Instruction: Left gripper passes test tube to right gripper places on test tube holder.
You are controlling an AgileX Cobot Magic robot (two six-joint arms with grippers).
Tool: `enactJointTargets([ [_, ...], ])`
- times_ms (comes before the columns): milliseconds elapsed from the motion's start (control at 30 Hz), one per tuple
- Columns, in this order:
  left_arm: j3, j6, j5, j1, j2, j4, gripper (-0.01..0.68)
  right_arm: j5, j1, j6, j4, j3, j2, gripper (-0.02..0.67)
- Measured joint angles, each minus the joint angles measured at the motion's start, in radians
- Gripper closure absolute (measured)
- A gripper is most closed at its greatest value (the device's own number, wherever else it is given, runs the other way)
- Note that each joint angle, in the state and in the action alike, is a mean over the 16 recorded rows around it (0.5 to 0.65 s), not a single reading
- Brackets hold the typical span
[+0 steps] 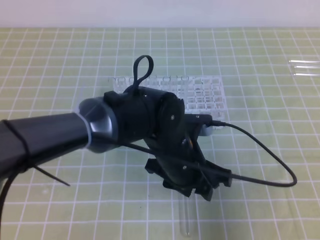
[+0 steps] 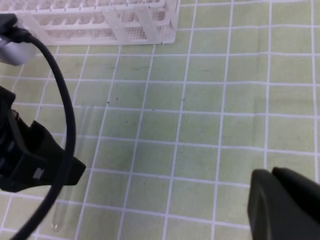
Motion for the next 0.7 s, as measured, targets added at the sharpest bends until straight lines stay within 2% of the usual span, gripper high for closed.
enactJointTargets([
  [100, -0.016, -0.008, 0.005, 0.0, 0.014, 0.003, 0.32, 0.0, 0.001, 0.0, -0.003, 0.0, 0.0, 0.665],
  [200, -0.022, -0.037, 0.005, 0.0, 0.021, 0.013, 0.284, 0.0, 0.001, 0.0, -0.006, 0.0, 0.0, 0.665],
  [700, -0.038, -0.228, 0.066, -0.015, 0.054, 0.127, 0.269, -0.012, 0.001, 0.0, -0.015, 0.0, 0.0, 0.665],
])
